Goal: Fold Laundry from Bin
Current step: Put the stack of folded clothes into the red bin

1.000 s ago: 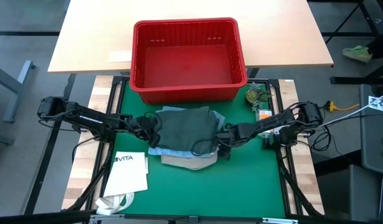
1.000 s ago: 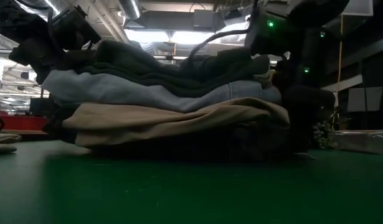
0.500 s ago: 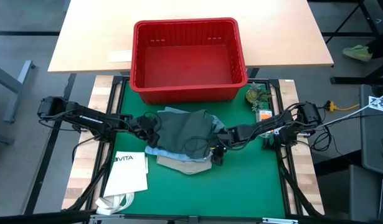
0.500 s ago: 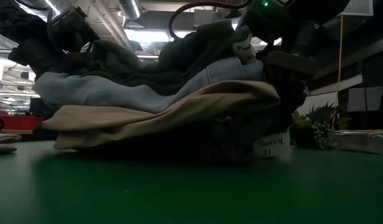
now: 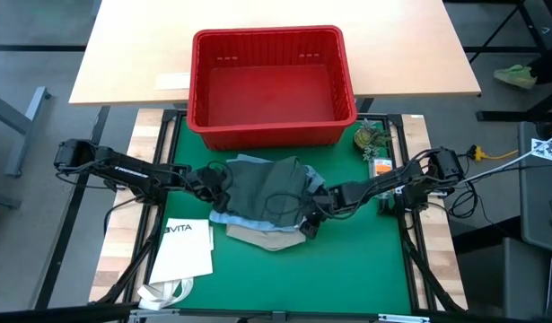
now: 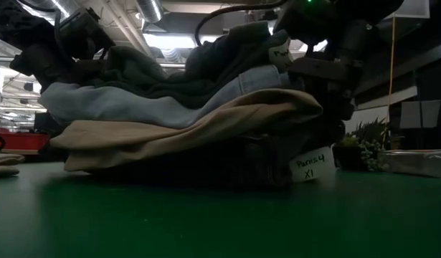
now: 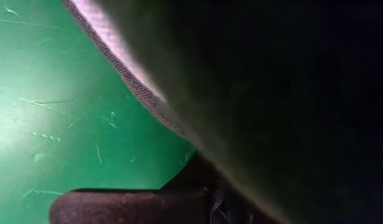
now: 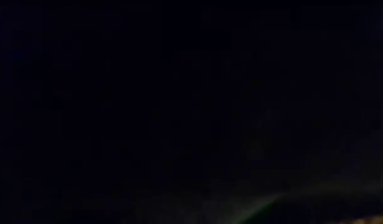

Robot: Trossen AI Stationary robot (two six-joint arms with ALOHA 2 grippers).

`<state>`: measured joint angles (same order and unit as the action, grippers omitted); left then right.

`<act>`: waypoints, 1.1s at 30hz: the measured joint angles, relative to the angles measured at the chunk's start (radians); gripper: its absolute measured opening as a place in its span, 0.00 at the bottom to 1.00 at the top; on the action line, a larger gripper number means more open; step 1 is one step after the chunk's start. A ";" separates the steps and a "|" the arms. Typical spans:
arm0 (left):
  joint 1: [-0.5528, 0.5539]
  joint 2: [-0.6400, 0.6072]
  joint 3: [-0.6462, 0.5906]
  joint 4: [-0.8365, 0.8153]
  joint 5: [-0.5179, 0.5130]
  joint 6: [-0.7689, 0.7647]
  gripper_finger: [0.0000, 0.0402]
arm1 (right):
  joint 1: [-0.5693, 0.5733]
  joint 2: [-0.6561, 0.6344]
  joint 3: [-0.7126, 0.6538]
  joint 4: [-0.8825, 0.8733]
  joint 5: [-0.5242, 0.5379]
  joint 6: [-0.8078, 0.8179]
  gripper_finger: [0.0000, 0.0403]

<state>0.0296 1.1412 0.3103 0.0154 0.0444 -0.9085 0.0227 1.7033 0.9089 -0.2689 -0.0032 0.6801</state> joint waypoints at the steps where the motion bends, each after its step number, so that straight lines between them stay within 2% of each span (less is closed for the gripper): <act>1: 0.000 0.000 0.000 0.000 0.000 0.000 0.02 | -0.008 -0.001 0.000 -0.008 0.003 0.001 0.35; 10: -0.001 0.000 0.003 -0.003 0.003 0.001 0.02 | -0.085 -0.002 0.000 -0.147 0.091 -0.002 0.35; 15: -0.016 0.000 0.003 -0.008 -0.004 0.000 0.02 | -0.149 -0.002 -0.002 -0.135 0.106 -0.007 0.35; 20: -0.037 0.000 0.003 -0.014 -0.006 -0.001 0.02 | -0.204 -0.001 -0.004 -0.078 0.035 -0.042 0.35; 27: -0.049 0.000 0.003 -0.016 -0.008 -0.002 0.02 | -0.219 -0.028 -0.006 -0.032 -0.100 -0.081 0.35; 33: -0.050 0.000 0.003 -0.015 0.000 -0.002 0.02 | -0.221 -0.084 -0.006 -0.020 -0.101 -0.082 0.35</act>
<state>-0.0203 1.1412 0.3134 0.0005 0.0448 -0.9104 -0.1980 1.6191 0.9031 -0.2886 -0.1044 0.5980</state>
